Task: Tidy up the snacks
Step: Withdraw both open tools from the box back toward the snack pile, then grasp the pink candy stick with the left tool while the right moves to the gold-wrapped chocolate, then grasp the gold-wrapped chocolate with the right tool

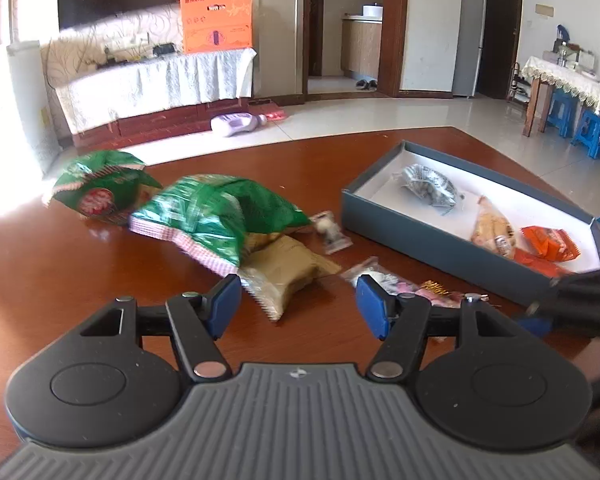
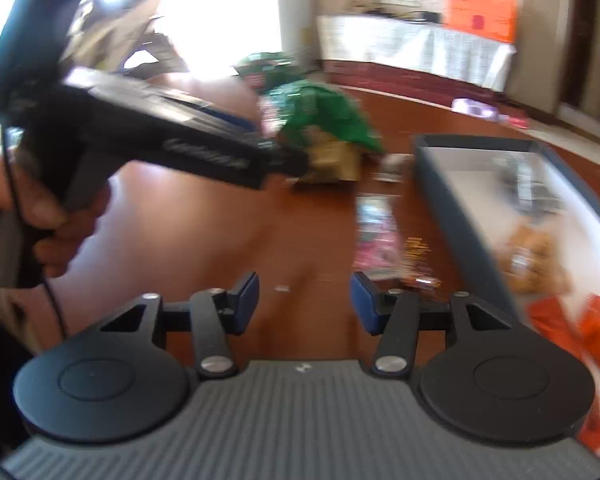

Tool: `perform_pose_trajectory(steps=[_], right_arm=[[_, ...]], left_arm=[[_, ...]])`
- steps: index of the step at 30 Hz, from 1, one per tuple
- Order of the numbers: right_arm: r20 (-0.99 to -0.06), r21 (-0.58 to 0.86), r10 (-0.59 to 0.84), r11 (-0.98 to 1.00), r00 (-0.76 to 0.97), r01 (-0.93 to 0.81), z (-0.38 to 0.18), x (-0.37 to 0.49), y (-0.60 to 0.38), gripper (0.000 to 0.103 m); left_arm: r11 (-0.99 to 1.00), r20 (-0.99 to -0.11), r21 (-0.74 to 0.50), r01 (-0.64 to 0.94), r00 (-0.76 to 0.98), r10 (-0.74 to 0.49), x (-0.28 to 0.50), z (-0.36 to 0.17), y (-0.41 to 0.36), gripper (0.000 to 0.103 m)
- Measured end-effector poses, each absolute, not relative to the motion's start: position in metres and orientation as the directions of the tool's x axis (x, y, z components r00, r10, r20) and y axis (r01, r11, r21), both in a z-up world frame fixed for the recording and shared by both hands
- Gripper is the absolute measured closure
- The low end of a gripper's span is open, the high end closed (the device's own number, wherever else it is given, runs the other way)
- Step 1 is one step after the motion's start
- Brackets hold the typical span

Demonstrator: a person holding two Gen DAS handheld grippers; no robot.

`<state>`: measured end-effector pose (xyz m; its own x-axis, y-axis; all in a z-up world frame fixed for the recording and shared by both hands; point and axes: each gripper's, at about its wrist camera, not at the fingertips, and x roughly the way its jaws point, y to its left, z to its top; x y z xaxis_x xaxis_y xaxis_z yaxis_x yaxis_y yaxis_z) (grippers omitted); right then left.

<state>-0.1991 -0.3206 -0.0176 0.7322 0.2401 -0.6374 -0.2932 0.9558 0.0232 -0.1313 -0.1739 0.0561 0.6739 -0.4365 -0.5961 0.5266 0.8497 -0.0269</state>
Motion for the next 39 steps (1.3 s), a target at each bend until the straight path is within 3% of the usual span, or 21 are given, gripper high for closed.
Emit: perform_pose_trajectory(steps=[5,12,19,23,28,35,39], right_arm=[[-0.684,0.023,0.125,0.988,0.718,-0.150,-0.022,-0.193,-0.346,0.050],[-0.687,0.025,0.123,0.989,0.716,-0.145,-0.023,-0.198,-0.356,0.050],[-0.676,0.008,0.126,0.987,0.726,-0.163,-0.022,-0.196,-0.353,0.050],[-0.671,-0.017,0.108,0.987,0.734,-0.160,-0.024,-0.191,-0.348,0.050],[-0.676,-0.046,0.069,0.990,0.733,-0.135,-0.028,-0.181,-0.345,0.050],[-0.658,-0.106,0.031,0.985,0.753,-0.133,-0.032,-0.171,-0.338,0.050],[-0.646,-0.098,0.057,0.983,0.762,-0.157,-0.033,-0.169,-0.337,0.050]], left_arm=[[0.801,-0.618,-0.158,0.578,0.574,-0.536,-0.124,0.040,-0.208,0.034],[0.852,-0.658,-0.106,0.513,0.606,-0.447,-0.107,0.018,-0.248,0.037],[0.865,-0.672,-0.121,0.487,0.601,-0.432,-0.112,0.018,-0.232,0.072],[0.866,-0.687,-0.101,0.490,0.596,-0.417,-0.119,0.020,-0.202,0.077],[0.838,-0.684,-0.090,0.538,0.579,-0.445,-0.120,0.017,-0.173,0.076],[0.795,-0.666,-0.005,0.607,0.591,-0.455,-0.113,0.010,-0.193,0.053],[0.785,-0.661,-0.009,0.619,0.586,-0.469,-0.109,0.009,-0.198,0.052]])
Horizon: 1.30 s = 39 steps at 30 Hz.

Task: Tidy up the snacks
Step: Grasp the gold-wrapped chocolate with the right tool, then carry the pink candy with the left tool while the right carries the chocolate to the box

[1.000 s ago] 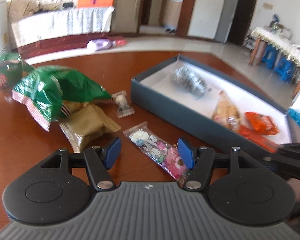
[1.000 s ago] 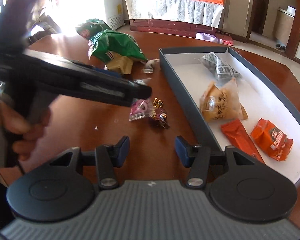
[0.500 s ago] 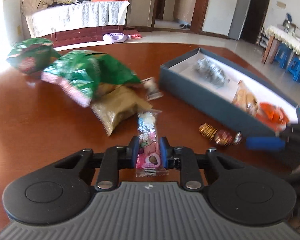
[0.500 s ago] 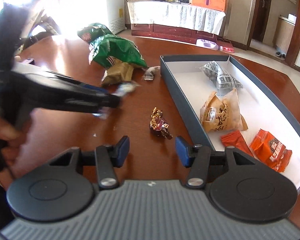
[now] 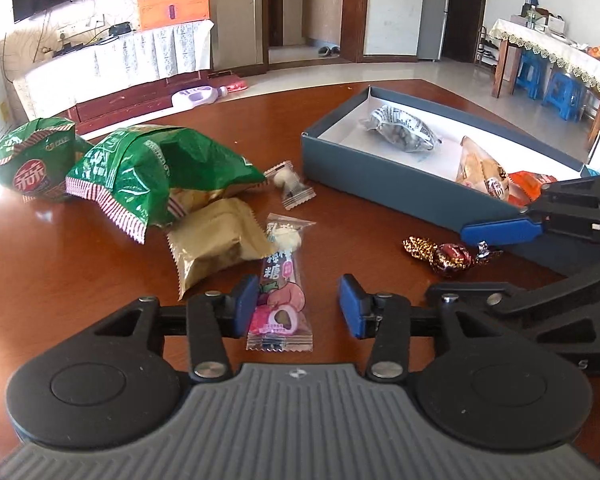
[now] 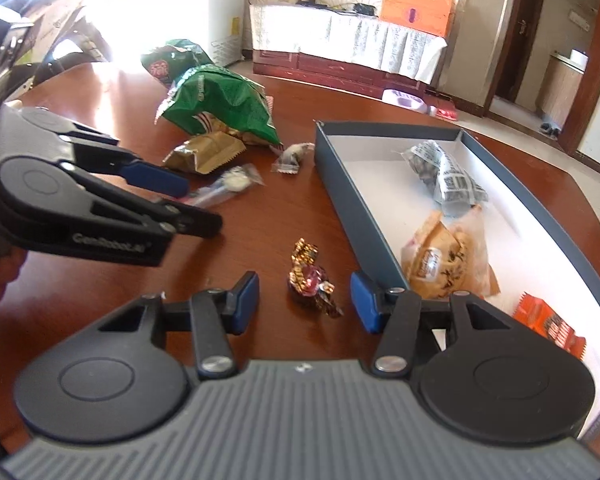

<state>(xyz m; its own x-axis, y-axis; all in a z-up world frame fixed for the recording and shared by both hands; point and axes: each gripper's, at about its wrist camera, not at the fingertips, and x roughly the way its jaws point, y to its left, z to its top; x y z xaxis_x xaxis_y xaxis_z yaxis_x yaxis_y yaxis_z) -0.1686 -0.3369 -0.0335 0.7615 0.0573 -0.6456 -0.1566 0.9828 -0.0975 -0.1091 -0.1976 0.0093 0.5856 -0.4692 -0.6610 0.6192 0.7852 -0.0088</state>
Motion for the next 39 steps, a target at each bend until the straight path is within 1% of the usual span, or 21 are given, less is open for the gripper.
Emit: perform_pose_trajectory(steps=[4,7,9,11,12,18,22,23,24,25,26,27,29,31,32,39], right_arm=[[-0.630,-0.095,0.084,0.979,0.772,-0.183,-0.035,-0.165,-0.335,0.050],[-0.630,-0.091,0.090,0.978,0.771,-0.189,-0.035,-0.162,-0.333,0.051],[-0.636,-0.091,0.088,0.978,0.766,-0.189,-0.033,-0.162,-0.333,0.051],[-0.636,-0.099,0.082,0.977,0.767,-0.187,-0.033,-0.163,-0.333,0.051],[-0.637,-0.103,0.078,0.977,0.767,-0.185,-0.033,-0.163,-0.333,0.052],[-0.639,-0.111,0.069,0.977,0.767,-0.180,-0.033,-0.164,-0.334,0.052],[-0.643,-0.097,0.074,0.979,0.762,-0.177,-0.033,-0.162,-0.333,0.058],[-0.643,-0.098,0.074,0.979,0.762,-0.178,-0.033,-0.162,-0.332,0.058],[-0.644,-0.099,0.073,0.979,0.762,-0.178,-0.033,-0.163,-0.332,0.060],[-0.644,-0.102,0.070,0.979,0.761,-0.177,-0.033,-0.163,-0.331,0.069],[-0.647,-0.106,0.067,0.979,0.760,-0.177,-0.033,-0.163,-0.331,0.073],[-0.648,-0.105,0.067,0.979,0.758,-0.175,-0.033,-0.163,-0.331,0.077],[-0.653,-0.090,0.070,0.981,0.754,-0.169,-0.032,-0.163,-0.333,0.077],[-0.655,-0.093,0.066,0.982,0.753,-0.167,-0.032,-0.164,-0.333,0.077],[-0.655,-0.093,0.068,0.981,0.753,-0.169,-0.031,-0.165,-0.332,0.077],[-0.640,-0.078,0.083,0.982,0.764,-0.172,-0.025,-0.174,-0.331,0.077]], left_arm=[[0.788,-0.653,-0.048,0.614,0.578,-0.490,-0.105,0.009,-0.194,0.052],[0.794,-0.649,-0.049,0.606,0.585,-0.487,-0.103,0.008,-0.190,0.050],[0.797,-0.647,-0.063,0.601,0.583,-0.491,-0.100,0.008,-0.189,0.046],[0.795,-0.646,-0.074,0.602,0.579,-0.498,-0.099,0.008,-0.192,0.038],[0.795,-0.645,-0.071,0.603,0.580,-0.498,-0.099,0.007,-0.194,0.038],[0.778,-0.646,-0.025,0.627,0.584,-0.491,-0.103,0.005,-0.214,0.037],[0.786,-0.636,-0.032,0.618,0.593,-0.493,-0.096,0.003,-0.221,0.037],[0.793,-0.634,-0.043,0.608,0.597,-0.492,-0.094,0.003,-0.221,0.039],[0.796,-0.632,-0.052,0.603,0.597,-0.494,-0.092,0.003,-0.223,0.043],[0.798,-0.631,-0.057,0.601,0.597,-0.495,-0.090,0.004,-0.224,0.058],[0.800,-0.632,-0.066,0.597,0.595,-0.496,-0.089,0.004,-0.225,0.072],[0.802,-0.633,-0.081,0.592,0.591,-0.500,-0.088,0.005,-0.225,0.074],[0.800,-0.633,-0.098,0.592,0.583,-0.509,-0.088,0.005,-0.225,0.084],[0.796,-0.637,-0.096,0.598,0.577,-0.511,-0.089,0.005,-0.224,0.089],[0.792,-0.638,-0.095,0.603,0.574,-0.513,-0.091,0.005,-0.223,0.090],[0.795,-0.642,-0.061,0.604,0.586,-0.494,-0.100,0.010,-0.217,0.091]])
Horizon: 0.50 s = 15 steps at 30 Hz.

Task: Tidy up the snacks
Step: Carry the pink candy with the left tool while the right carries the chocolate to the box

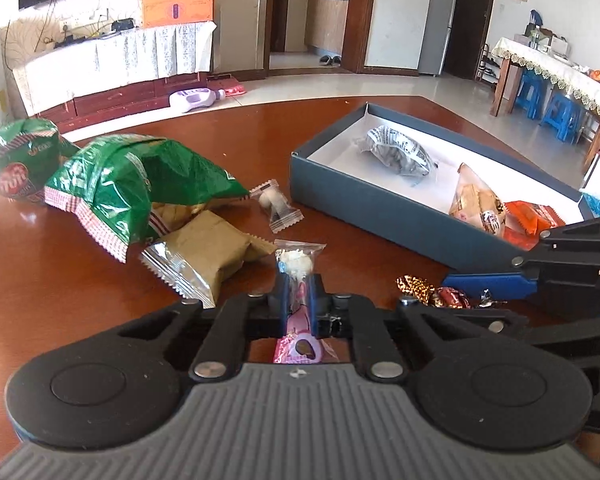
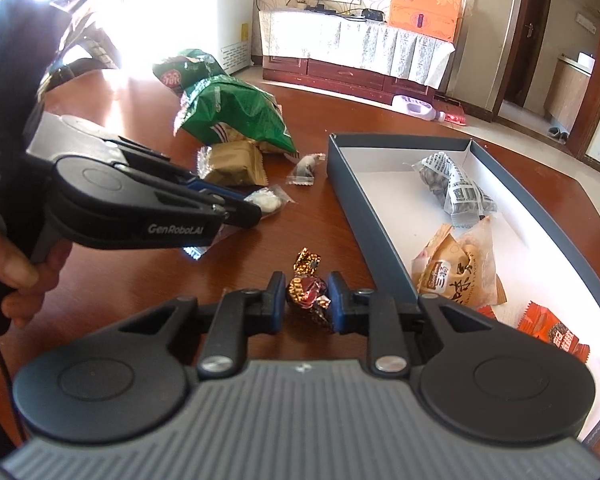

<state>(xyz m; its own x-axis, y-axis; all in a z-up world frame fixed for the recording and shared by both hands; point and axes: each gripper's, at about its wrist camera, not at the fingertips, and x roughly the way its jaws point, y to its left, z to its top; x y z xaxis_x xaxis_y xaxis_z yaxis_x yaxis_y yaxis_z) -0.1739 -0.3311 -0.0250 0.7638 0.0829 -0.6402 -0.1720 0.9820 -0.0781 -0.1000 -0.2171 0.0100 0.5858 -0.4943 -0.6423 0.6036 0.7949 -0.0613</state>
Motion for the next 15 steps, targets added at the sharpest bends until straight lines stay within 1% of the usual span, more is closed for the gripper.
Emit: perform_pose_trajectory(steps=[4,12,15], right_arm=[[-0.646,-0.084,0.085,0.980,0.759,-0.180,-0.026,-0.178,-0.328,0.077],[-0.612,-0.063,0.100,0.983,0.785,-0.174,-0.014,-0.196,-0.326,0.077],[-0.613,-0.060,0.101,0.983,0.784,-0.173,-0.013,-0.200,-0.325,0.077]], left_arm=[[0.804,-0.640,-0.052,0.592,0.598,-0.482,-0.103,0.014,-0.213,0.091],[0.811,-0.611,-0.032,0.585,0.630,-0.479,-0.114,0.030,-0.205,0.091],[0.816,-0.611,-0.032,0.577,0.635,-0.473,-0.115,0.032,-0.202,0.091]])
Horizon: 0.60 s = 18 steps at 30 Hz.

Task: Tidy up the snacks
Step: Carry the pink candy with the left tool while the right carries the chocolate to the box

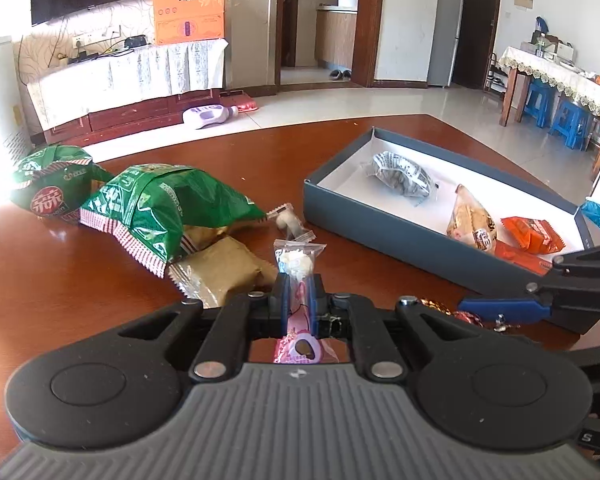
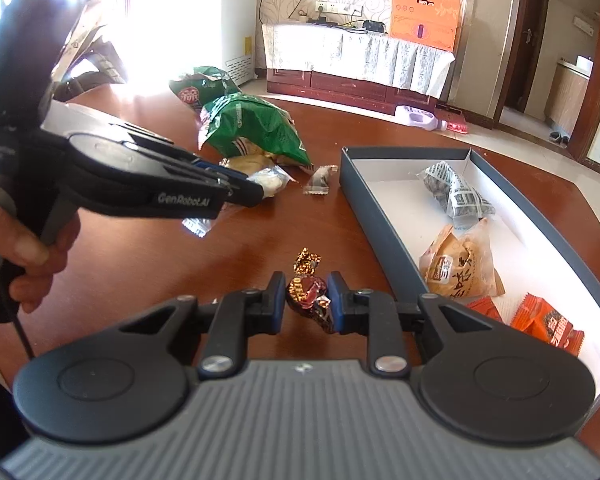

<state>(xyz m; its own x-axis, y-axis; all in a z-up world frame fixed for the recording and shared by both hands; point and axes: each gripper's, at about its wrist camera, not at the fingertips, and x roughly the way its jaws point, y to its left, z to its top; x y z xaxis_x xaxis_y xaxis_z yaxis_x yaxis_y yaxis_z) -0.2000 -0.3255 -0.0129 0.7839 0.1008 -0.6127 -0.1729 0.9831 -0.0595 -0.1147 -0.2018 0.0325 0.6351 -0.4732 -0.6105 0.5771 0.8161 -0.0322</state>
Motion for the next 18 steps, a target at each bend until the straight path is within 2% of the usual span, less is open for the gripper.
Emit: perform_pose_trajectory(steps=[18], right_arm=[[-0.560,-0.039,0.101,0.988,0.822,-0.148,0.006,-0.214,-0.332,0.077]], left_arm=[[0.816,-0.571,-0.070,0.575,0.647,-0.505,-0.120,0.051,-0.197,0.092]])
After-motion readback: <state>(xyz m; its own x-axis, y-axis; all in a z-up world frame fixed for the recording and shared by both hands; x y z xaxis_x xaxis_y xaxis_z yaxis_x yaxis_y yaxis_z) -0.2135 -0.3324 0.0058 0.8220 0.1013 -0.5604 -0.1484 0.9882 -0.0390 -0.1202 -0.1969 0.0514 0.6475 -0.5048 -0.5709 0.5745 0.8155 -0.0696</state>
